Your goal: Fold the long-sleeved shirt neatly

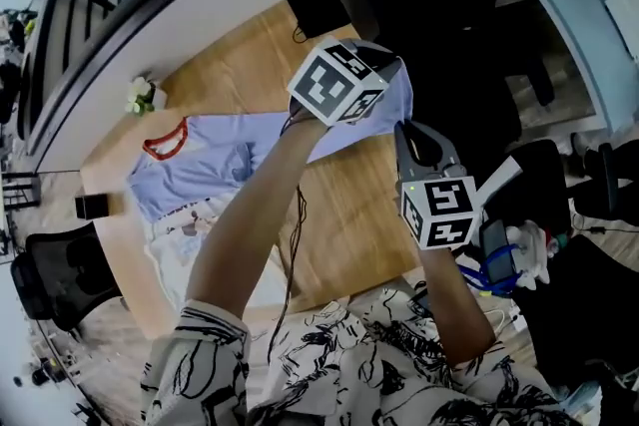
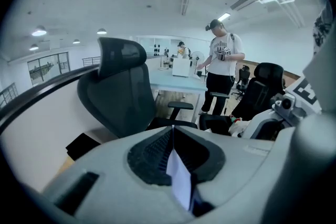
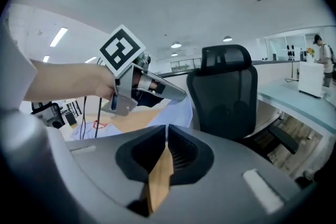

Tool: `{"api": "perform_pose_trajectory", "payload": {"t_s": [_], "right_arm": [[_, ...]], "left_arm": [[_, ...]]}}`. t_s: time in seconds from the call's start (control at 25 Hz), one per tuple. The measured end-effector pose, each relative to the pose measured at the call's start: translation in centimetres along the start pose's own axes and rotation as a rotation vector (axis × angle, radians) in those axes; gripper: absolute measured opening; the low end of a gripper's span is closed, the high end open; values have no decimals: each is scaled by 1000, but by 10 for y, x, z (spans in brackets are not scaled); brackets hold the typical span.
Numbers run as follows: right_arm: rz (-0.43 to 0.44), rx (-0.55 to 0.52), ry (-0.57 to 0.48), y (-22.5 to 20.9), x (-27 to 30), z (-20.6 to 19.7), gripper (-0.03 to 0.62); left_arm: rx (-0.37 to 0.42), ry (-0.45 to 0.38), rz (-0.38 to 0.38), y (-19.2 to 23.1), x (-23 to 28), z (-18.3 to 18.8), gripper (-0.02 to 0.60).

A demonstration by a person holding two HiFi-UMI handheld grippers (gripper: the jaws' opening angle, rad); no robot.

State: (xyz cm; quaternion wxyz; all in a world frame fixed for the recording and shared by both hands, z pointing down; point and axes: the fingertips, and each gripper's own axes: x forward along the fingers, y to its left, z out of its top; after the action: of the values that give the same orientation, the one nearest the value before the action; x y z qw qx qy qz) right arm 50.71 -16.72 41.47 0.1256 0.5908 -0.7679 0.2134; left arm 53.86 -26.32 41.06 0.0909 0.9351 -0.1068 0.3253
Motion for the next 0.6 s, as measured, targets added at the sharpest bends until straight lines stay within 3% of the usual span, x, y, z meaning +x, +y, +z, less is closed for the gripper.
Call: {"api": "perform_pose_trajectory", "payload": {"t_s": [0.2, 0.32, 0.6], "right_arm": [[153, -25, -116, 95, -13, 61, 25], [243, -45, -168, 162, -20, 89, 25], [344, -126, -195, 315, -12, 111, 25]], "left_arm": [[-47, -112, -22, 16, -119, 7, 15], [-32, -145, 8, 25, -194, 0, 15], [-20, -213, 91, 50, -343, -61, 15]]}}
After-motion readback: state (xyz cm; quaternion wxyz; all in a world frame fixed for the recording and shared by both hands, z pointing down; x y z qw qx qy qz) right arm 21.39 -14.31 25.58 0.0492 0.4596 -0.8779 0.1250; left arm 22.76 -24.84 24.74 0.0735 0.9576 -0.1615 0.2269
